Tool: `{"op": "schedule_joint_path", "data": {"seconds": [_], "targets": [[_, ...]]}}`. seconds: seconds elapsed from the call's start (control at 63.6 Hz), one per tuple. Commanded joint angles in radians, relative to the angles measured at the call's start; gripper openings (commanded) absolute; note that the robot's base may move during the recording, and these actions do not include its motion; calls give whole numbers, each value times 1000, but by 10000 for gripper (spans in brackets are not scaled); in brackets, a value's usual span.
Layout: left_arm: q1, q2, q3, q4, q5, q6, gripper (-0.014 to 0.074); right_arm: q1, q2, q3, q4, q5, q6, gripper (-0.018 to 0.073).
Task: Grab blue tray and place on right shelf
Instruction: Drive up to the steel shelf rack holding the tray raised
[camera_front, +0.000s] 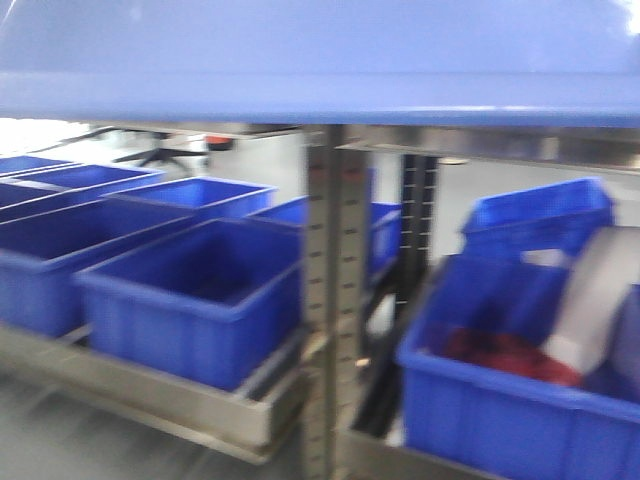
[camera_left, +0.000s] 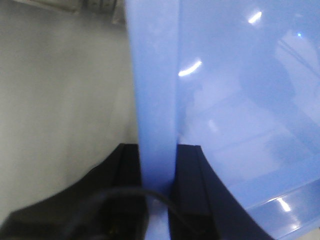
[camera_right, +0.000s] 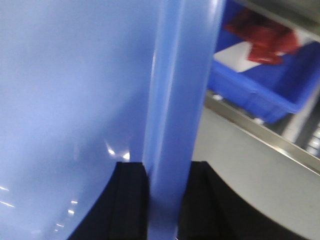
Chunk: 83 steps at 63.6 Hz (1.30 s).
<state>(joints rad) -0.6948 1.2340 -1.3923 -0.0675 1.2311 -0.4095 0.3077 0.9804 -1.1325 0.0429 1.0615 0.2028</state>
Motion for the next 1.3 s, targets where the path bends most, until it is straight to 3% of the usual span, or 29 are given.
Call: {"op": "schedule_joint_path", "data": {"seconds": [0.0, 1.289], "targets": [[-5, -21, -28, 15, 79, 25, -48, -7, -14, -37, -43, -66, -21, 66], [-5, -21, -28, 14, 79, 25, -48, -7, -14, -37, -43, -66, -21, 66]]}}
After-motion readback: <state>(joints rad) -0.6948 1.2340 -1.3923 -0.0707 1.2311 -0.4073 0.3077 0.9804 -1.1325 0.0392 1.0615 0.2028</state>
